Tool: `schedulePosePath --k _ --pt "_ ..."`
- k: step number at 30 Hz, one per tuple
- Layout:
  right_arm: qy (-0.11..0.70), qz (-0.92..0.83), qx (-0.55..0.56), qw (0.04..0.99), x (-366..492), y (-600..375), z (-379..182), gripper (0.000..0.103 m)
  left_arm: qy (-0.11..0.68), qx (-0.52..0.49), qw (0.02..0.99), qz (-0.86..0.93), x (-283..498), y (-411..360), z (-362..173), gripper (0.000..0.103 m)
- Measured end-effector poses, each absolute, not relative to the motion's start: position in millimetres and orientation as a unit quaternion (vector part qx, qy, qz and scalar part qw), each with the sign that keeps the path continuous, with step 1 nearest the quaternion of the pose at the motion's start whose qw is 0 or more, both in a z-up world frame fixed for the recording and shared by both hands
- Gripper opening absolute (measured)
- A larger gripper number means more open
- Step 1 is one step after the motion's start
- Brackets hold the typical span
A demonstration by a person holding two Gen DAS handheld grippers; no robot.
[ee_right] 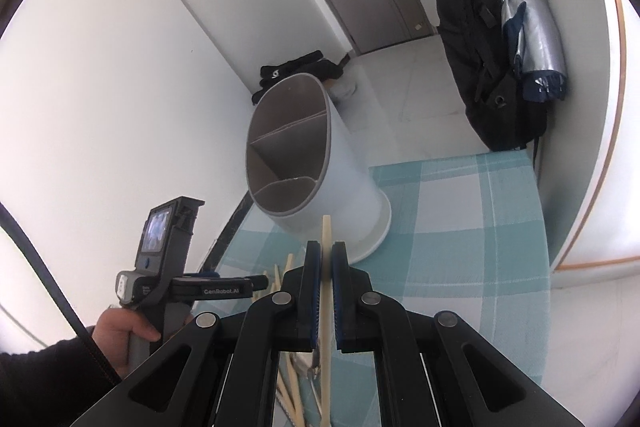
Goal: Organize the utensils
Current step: 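Lower the left gripper to the pile and grasp a chopstick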
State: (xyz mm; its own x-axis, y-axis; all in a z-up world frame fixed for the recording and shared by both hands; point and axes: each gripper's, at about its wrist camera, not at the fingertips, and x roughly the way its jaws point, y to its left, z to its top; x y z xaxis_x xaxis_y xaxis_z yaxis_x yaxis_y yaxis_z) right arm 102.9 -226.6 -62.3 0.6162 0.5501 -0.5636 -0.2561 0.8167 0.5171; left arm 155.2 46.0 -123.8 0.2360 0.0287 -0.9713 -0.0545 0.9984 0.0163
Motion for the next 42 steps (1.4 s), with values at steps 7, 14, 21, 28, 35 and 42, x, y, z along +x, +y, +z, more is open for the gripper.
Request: schedulePosePath --k 7,14,21,28,35,42 --pt "0.369 0.228 0.21 0.876 101.9 -231.3 -60.5 0.005 0.613 -0.011 0.789 0.022 162.0 38.4 -119.1 0.057" --pt "0.367 0.226 0.217 0.876 101.0 -233.2 -59.8 0.005 0.602 -0.042 0.796 0.043 166.0 38.6 -115.7 0.015" --pt "0.36 0.225 0.199 0.883 96.5 -227.2 -55.6 0.005 0.593 -0.054 0.802 0.057 165.2 43.9 -115.3 0.0" --pt "0.35 0.219 0.171 0.895 89.1 -217.5 -52.5 0.005 0.565 -0.089 0.817 0.069 159.7 62.1 -101.8 0.0" --pt "0.348 0.209 0.156 0.9 82.1 -211.6 -51.6 0.005 0.555 -0.127 0.82 0.052 156.9 75.0 -91.3 0.0" --pt "0.345 0.202 0.164 0.902 71.3 -209.5 -49.6 0.005 0.613 -0.128 0.779 0.038 164.7 74.1 -121.8 0.02"
